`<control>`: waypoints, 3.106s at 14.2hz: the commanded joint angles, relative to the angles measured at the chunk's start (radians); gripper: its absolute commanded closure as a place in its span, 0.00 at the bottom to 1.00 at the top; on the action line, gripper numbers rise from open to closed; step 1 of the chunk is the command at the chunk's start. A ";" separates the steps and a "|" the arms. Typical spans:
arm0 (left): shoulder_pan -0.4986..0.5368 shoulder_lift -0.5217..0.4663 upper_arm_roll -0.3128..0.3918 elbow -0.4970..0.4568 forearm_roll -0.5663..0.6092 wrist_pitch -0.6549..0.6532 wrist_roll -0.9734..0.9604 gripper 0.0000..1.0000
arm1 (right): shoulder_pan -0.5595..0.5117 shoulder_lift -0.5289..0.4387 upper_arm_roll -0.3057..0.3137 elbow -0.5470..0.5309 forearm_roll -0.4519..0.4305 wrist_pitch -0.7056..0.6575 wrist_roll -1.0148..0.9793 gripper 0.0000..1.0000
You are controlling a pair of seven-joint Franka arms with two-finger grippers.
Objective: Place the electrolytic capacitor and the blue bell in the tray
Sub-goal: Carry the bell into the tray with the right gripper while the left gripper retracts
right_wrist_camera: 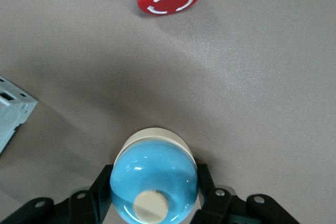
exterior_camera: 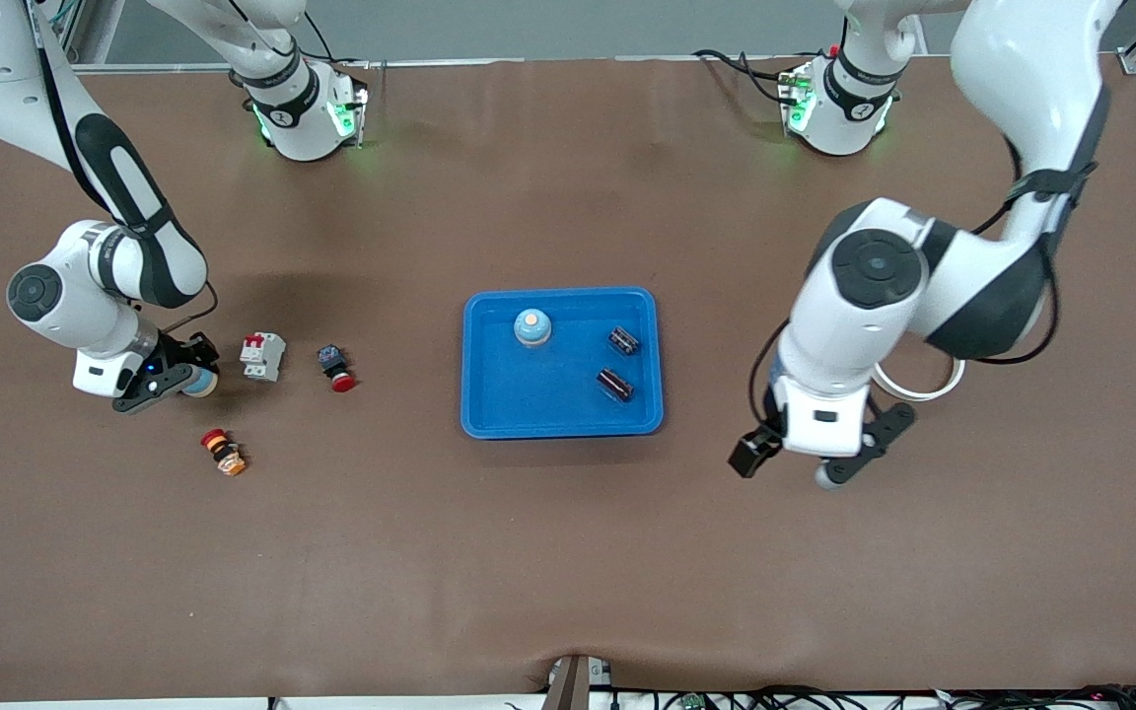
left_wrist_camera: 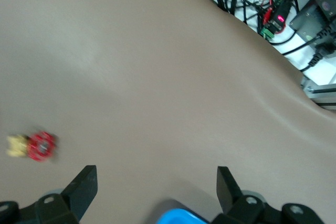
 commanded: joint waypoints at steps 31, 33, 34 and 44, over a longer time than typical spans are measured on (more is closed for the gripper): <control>-0.120 -0.616 0.564 -0.181 -0.420 -0.520 1.195 0.00 | 0.865 0.145 0.027 0.520 0.038 -0.315 1.518 0.67; -0.160 -0.665 0.594 -0.241 -0.429 -0.512 1.198 0.00 | 0.868 0.174 0.027 0.522 0.038 -0.275 1.518 0.66; -0.186 -0.668 0.615 -0.244 -0.435 -0.514 1.198 0.00 | 0.871 0.192 0.027 0.522 0.036 -0.258 1.518 0.66; -0.112 -0.659 0.514 -0.238 -0.446 -0.521 1.191 0.00 | 0.909 0.264 0.025 0.522 0.038 -0.178 1.520 0.65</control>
